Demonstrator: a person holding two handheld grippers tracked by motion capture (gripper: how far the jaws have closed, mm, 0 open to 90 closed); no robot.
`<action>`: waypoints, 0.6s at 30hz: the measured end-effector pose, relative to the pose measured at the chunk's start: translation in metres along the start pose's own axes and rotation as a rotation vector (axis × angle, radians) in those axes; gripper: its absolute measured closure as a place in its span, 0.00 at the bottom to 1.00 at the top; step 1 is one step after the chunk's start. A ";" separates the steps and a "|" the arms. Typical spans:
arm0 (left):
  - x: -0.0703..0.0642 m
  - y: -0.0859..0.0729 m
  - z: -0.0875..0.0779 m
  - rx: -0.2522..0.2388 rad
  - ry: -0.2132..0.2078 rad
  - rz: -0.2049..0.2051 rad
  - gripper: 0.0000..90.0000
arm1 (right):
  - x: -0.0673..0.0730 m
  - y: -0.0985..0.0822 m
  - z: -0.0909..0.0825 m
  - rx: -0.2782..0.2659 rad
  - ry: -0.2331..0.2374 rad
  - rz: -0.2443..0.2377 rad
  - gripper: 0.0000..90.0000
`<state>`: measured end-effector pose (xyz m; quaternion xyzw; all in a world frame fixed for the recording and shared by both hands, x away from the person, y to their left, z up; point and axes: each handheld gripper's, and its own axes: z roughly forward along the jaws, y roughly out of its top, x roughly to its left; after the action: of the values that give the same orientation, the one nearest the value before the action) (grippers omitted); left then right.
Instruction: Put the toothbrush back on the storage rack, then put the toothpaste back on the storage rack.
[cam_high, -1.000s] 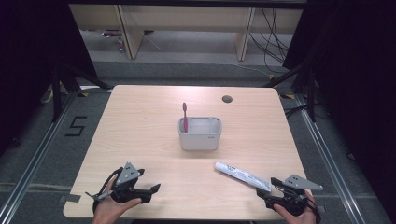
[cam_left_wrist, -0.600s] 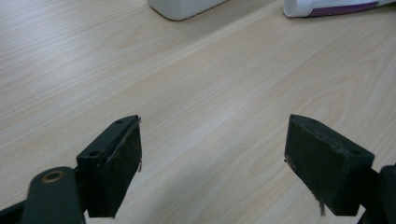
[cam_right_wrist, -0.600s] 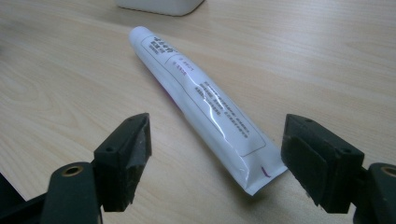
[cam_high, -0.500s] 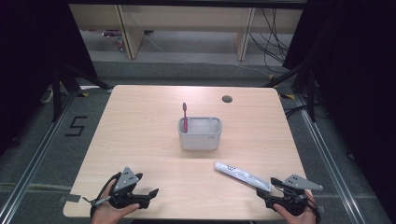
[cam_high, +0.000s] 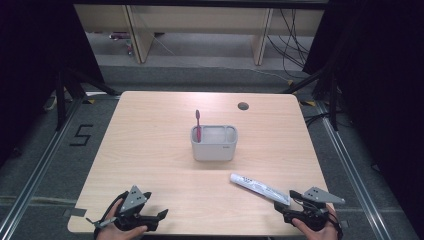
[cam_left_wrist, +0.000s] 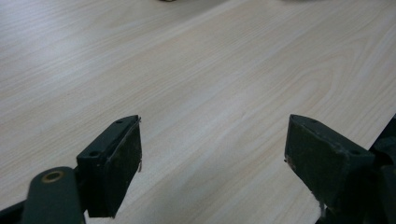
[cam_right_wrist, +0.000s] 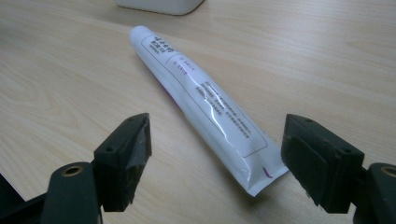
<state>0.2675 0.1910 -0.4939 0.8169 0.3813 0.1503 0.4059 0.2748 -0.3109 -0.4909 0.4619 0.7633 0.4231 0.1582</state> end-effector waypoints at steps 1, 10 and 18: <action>-0.001 0.000 0.000 0.000 -0.003 -0.012 0.20 | 0.003 0.000 0.000 0.011 0.010 0.038 0.28; -0.002 -0.003 -0.002 0.008 0.000 0.004 0.20 | 0.001 0.001 0.001 -0.008 0.001 -0.004 0.28; -0.003 -0.005 0.002 0.026 -0.001 0.010 0.20 | 0.006 0.010 0.009 -0.023 0.015 -0.028 0.34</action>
<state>0.2641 0.1896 -0.4983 0.8240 0.3787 0.1470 0.3949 0.2837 -0.2993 -0.4876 0.4464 0.7659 0.4330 0.1636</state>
